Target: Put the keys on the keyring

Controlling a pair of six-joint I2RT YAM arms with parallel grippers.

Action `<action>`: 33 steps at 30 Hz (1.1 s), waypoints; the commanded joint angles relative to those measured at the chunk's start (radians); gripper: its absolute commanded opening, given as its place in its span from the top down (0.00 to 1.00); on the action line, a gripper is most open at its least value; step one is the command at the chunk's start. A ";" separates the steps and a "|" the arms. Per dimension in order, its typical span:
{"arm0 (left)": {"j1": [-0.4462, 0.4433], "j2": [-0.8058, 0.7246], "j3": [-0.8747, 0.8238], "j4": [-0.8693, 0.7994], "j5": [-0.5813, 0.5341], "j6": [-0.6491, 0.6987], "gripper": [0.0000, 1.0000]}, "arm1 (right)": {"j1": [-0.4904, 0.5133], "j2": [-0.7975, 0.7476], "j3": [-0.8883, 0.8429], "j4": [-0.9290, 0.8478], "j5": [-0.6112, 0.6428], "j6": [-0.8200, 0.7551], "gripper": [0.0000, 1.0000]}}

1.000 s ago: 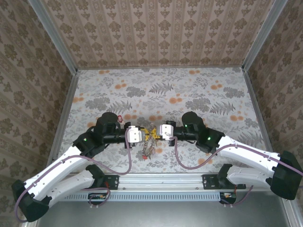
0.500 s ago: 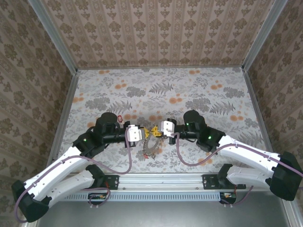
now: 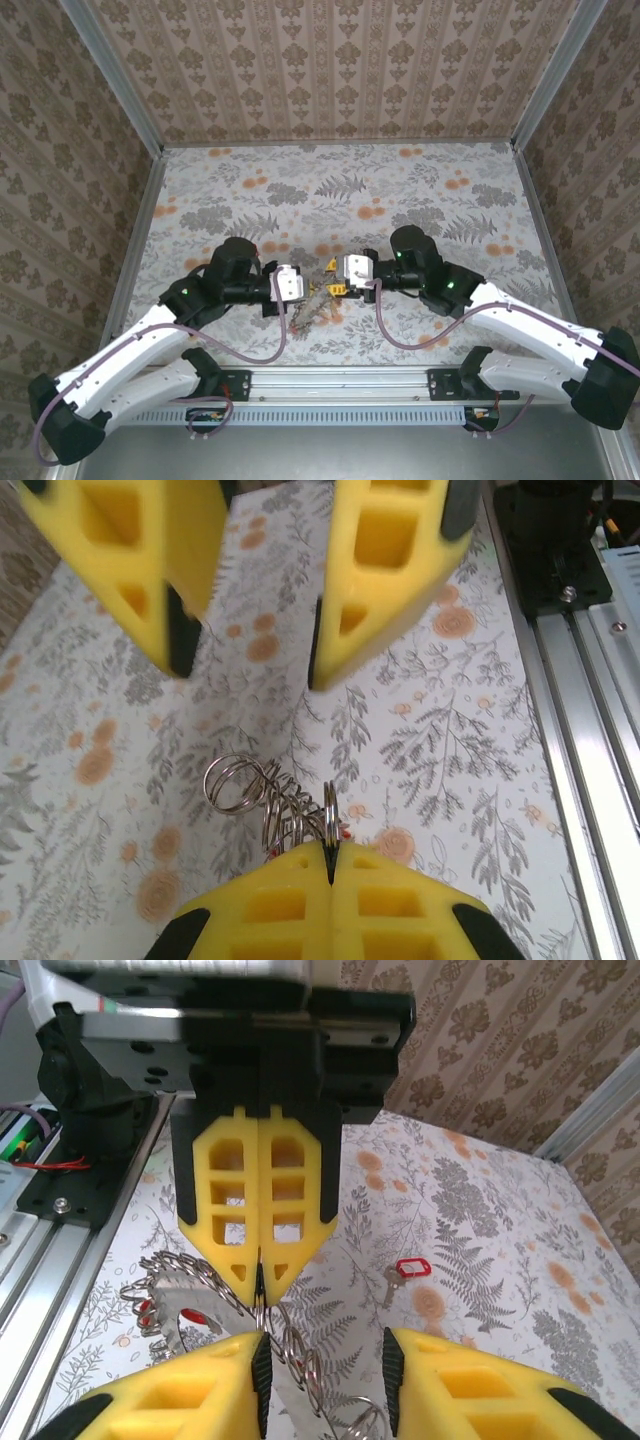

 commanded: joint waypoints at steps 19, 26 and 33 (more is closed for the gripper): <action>0.006 0.056 0.101 -0.028 0.050 -0.084 1.00 | 0.061 0.114 0.134 -0.201 0.071 0.006 0.75; 0.006 0.069 0.104 -0.033 0.065 -0.084 1.00 | 0.068 0.138 0.136 -0.184 0.099 0.011 0.76; 0.009 0.078 0.109 -0.032 0.064 -0.088 1.00 | 0.071 0.144 0.136 -0.201 0.071 0.019 0.84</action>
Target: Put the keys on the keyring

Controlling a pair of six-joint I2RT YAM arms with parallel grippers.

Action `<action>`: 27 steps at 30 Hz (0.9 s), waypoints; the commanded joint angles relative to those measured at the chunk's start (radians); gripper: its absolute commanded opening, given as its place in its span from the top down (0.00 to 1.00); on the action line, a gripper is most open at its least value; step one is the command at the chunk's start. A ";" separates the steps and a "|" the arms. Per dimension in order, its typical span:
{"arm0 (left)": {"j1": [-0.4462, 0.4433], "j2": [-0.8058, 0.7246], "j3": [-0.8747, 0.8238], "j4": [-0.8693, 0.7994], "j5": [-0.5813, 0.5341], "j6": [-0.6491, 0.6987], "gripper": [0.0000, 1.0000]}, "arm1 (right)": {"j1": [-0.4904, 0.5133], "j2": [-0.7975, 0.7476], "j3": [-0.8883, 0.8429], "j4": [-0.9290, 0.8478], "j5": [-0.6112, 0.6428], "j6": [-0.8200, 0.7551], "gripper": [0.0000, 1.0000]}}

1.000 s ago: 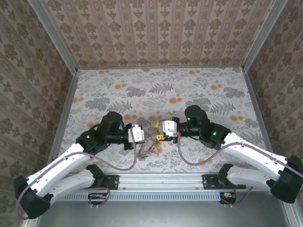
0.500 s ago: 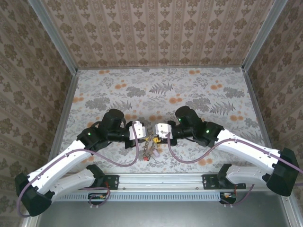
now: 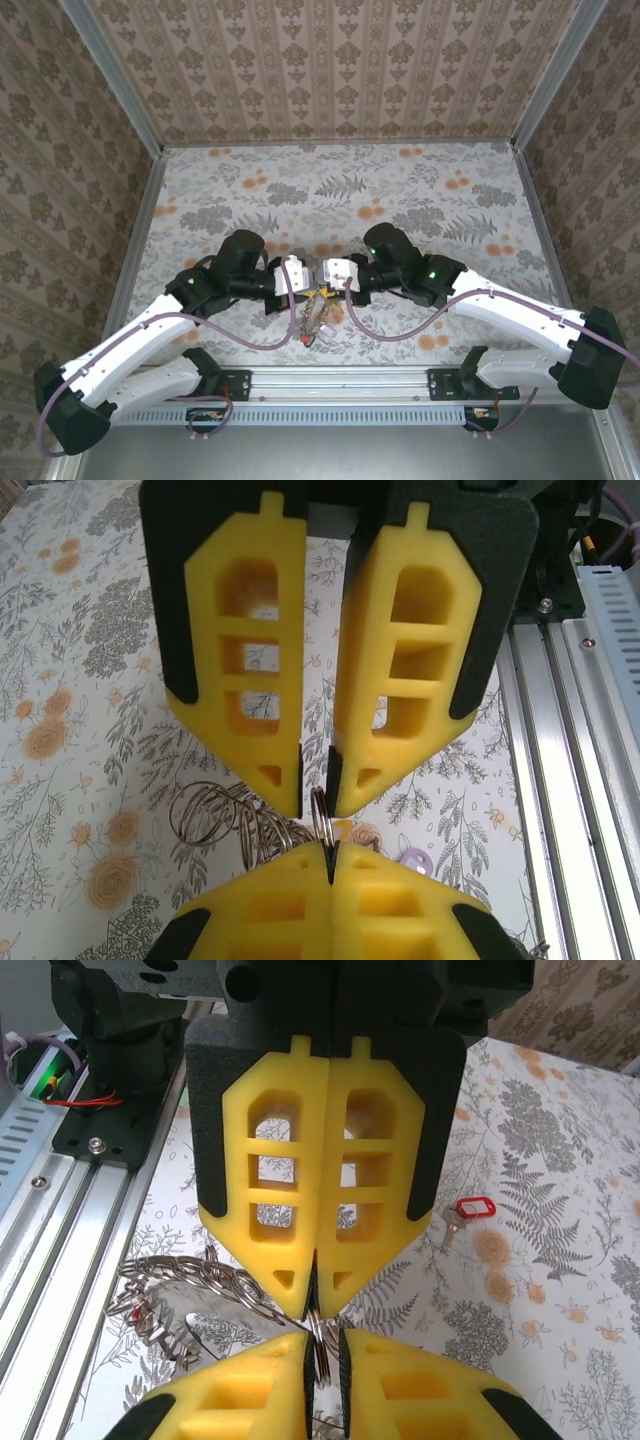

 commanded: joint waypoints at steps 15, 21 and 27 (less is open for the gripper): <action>0.019 -0.014 0.032 0.034 0.054 -0.012 1.00 | 0.006 0.002 -0.020 0.019 -0.004 0.067 0.79; 0.027 -0.033 0.016 0.048 0.055 -0.018 1.00 | 0.004 0.002 -0.042 0.037 -0.011 0.084 0.76; 0.029 -0.027 0.016 0.044 0.064 -0.016 1.00 | 0.003 -0.012 -0.055 0.091 -0.028 0.105 0.81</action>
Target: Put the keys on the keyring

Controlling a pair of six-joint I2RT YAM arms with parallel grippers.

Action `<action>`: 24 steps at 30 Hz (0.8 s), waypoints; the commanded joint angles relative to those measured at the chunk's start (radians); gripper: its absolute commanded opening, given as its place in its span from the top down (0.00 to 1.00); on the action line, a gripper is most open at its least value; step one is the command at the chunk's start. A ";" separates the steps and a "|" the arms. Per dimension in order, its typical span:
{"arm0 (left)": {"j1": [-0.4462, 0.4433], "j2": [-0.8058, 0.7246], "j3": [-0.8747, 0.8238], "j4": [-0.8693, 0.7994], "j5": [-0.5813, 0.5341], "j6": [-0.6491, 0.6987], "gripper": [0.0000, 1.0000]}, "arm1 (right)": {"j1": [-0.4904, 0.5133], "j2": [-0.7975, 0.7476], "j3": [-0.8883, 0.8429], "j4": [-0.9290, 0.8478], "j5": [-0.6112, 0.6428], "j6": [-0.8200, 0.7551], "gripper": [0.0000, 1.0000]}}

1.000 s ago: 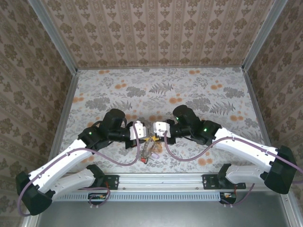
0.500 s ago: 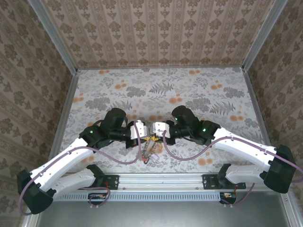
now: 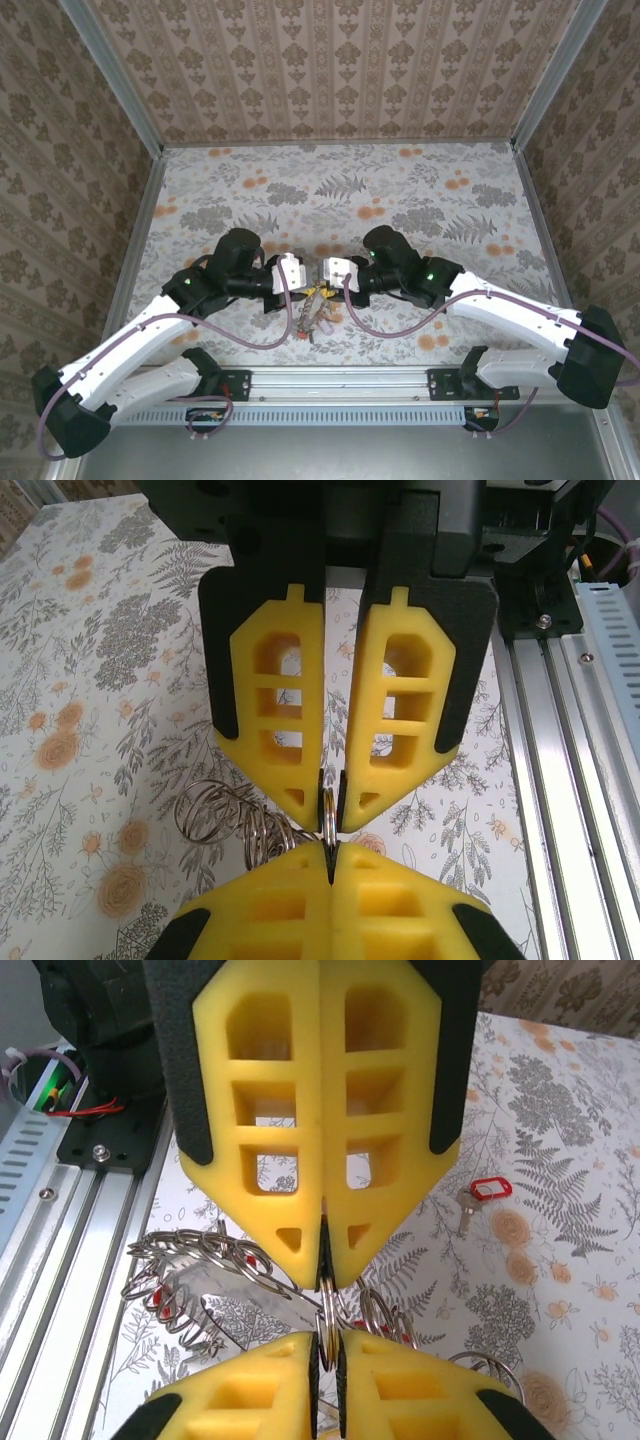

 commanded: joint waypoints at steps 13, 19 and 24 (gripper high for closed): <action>0.022 -0.020 -0.007 0.070 0.043 -0.056 1.00 | -0.017 -0.040 -0.055 0.156 -0.068 0.090 1.00; 0.069 -0.117 -0.090 0.180 0.126 -0.120 0.76 | -0.077 -0.143 -0.222 0.551 -0.102 0.301 1.00; 0.071 -0.111 -0.084 0.194 0.157 -0.129 0.78 | -0.091 -0.153 -0.271 0.687 -0.153 0.354 1.00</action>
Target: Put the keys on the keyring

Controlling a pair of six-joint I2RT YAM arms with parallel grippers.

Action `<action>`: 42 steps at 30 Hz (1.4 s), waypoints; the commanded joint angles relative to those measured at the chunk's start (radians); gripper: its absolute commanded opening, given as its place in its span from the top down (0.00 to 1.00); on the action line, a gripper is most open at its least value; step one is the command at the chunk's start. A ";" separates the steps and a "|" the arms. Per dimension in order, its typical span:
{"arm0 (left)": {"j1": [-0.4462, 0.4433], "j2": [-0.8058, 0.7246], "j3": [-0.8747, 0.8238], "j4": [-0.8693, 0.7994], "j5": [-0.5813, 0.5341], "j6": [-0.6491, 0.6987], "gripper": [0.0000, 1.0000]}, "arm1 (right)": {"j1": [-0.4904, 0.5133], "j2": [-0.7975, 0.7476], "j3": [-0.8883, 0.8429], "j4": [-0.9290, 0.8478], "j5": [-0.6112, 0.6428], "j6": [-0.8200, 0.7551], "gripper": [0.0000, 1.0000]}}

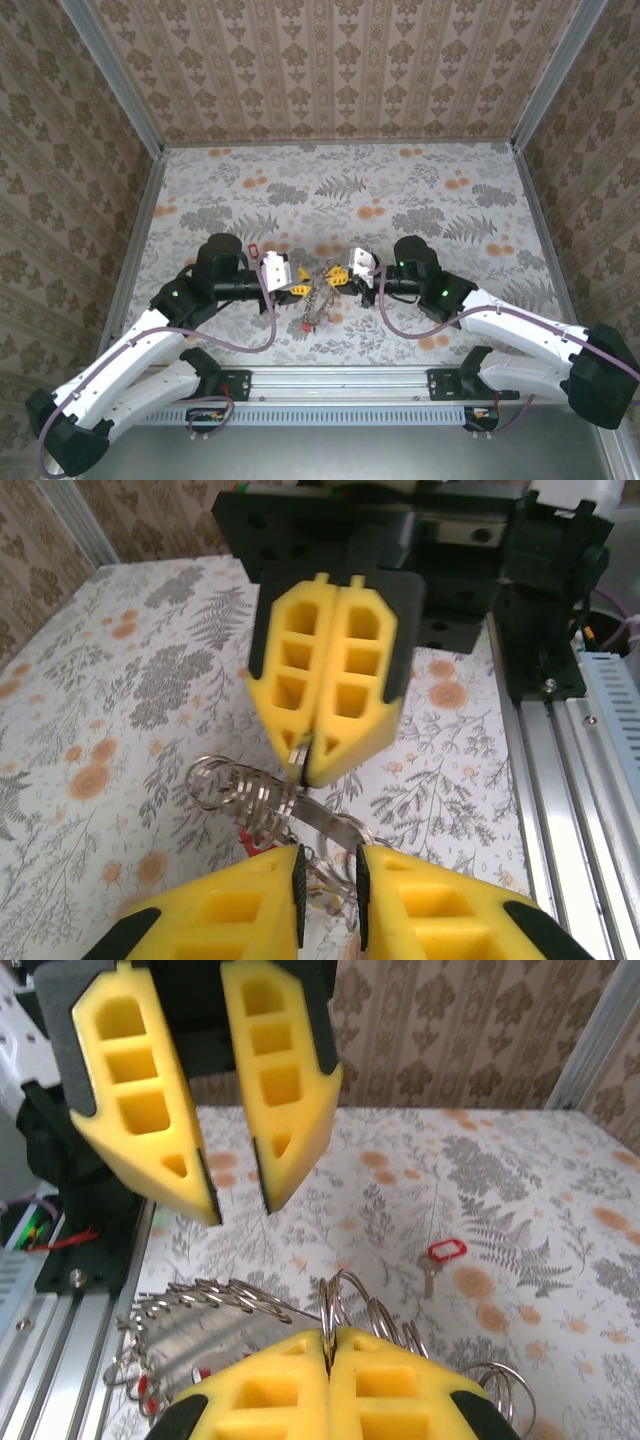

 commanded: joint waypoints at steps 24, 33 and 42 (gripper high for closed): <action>0.010 0.012 -0.005 0.166 0.036 -0.093 0.74 | 0.011 0.005 0.025 0.156 -0.116 -0.040 1.00; 0.023 0.025 -0.012 0.135 0.053 -0.063 0.75 | 0.012 0.010 0.019 0.163 -0.115 -0.064 1.00; 0.257 0.092 0.033 0.068 -0.109 -0.348 0.66 | 0.010 -0.013 0.009 0.057 -0.081 -0.161 1.00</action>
